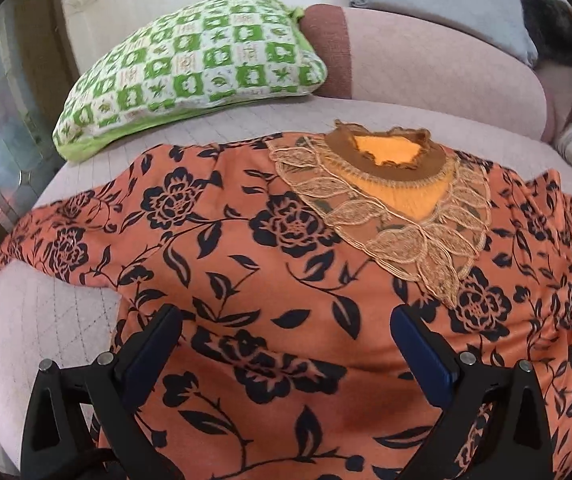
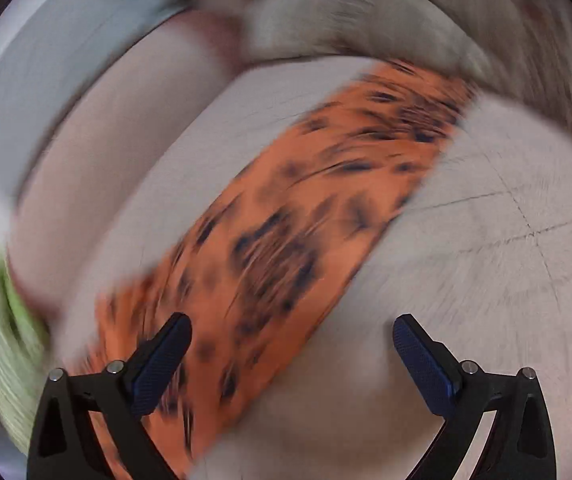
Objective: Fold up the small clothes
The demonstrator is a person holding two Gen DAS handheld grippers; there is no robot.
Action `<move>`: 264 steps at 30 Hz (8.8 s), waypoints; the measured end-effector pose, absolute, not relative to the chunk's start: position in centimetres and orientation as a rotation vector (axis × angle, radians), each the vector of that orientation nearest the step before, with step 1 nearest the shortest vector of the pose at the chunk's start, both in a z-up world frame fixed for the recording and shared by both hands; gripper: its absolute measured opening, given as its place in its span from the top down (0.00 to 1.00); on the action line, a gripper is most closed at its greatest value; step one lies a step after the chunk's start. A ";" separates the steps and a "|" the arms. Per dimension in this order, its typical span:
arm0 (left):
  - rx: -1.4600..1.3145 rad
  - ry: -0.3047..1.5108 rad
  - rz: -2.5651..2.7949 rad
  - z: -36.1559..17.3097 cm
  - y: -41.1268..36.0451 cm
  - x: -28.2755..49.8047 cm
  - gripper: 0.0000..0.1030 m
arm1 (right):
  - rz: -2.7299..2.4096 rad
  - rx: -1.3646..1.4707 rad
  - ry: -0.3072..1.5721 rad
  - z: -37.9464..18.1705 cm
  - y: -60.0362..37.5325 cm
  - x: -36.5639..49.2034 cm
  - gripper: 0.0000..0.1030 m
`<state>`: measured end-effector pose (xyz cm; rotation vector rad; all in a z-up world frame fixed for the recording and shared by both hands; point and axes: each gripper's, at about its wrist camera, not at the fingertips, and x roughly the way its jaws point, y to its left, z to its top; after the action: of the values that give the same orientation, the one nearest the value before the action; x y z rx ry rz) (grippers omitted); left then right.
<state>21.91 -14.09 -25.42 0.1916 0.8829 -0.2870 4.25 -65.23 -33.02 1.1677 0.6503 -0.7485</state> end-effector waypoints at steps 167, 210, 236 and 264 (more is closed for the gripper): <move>0.060 0.769 -0.213 -13.5 -12.9 24.3 0.18 | -0.092 1.352 0.449 -27.2 -49.1 10.4 0.02; 0.023 1.064 -0.028 -26.8 -4.6 28.7 0.16 | -0.111 0.812 0.565 -21.5 -44.5 17.1 0.87; 0.097 0.965 0.108 -25.5 -6.4 28.5 0.16 | -0.208 0.786 0.825 -28.2 -42.5 18.5 0.69; 0.162 1.006 -0.143 -25.9 -13.2 27.5 0.05 | 0.088 0.651 0.857 -27.2 -34.6 24.1 0.32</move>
<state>27.51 -13.22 -25.91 0.1624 1.0057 -0.1426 24.06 -34.56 -27.20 0.6506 0.8565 0.0880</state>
